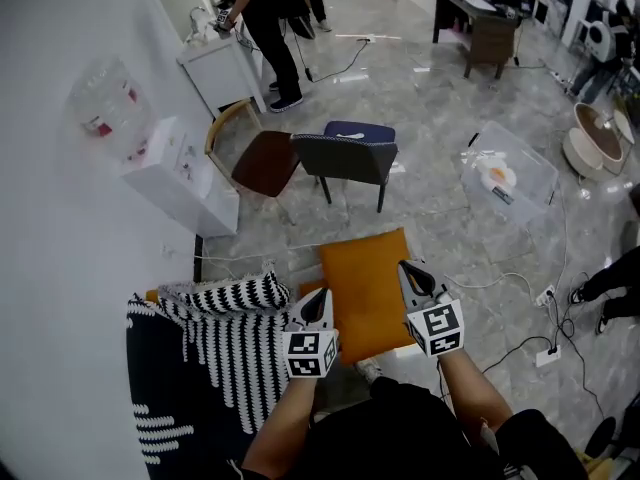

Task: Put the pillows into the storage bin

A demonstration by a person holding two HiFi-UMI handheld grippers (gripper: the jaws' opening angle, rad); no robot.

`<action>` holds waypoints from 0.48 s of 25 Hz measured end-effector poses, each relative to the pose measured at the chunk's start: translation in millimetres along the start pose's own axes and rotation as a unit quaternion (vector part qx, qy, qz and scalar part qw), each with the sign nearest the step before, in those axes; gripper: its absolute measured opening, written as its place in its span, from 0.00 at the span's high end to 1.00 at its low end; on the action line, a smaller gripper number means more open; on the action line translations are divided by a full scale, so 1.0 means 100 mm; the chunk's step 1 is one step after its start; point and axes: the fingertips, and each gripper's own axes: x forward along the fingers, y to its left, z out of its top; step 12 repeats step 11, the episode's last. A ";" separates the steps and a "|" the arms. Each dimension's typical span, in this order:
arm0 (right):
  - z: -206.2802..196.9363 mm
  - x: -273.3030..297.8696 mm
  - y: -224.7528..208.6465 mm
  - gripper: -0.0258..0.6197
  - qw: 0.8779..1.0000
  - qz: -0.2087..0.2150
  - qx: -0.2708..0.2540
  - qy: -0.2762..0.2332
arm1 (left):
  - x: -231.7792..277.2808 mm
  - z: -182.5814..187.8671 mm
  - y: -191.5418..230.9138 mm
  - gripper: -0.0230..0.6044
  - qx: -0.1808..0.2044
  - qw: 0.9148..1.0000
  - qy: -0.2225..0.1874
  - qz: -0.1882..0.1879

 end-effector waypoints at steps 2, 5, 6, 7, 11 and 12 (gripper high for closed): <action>0.02 -0.04 0.02 0.94 1.000 0.003 0.004 -0.003 | -0.06 0.06 0.00 0.93 0.006 1.000 -0.009 0.003; 0.04 -0.07 0.09 0.94 1.000 0.011 0.004 -0.005 | -0.13 0.14 0.02 0.93 0.013 1.000 -0.021 0.011; 0.05 -0.07 0.11 0.94 1.000 0.013 0.001 -0.007 | -0.15 0.14 0.02 0.93 0.016 1.000 -0.023 0.012; 0.06 -0.08 0.13 0.94 1.000 0.014 -0.001 -0.008 | -0.16 0.14 0.02 0.93 0.018 0.999 -0.024 0.013; 0.04 -0.12 0.17 0.94 1.000 0.014 -0.011 -0.009 | -0.18 0.09 -0.04 0.93 0.021 0.999 -0.029 0.014; 0.04 -0.12 0.17 0.94 1.000 0.014 -0.011 -0.009 | -0.18 0.09 -0.04 0.93 0.021 0.999 -0.029 0.014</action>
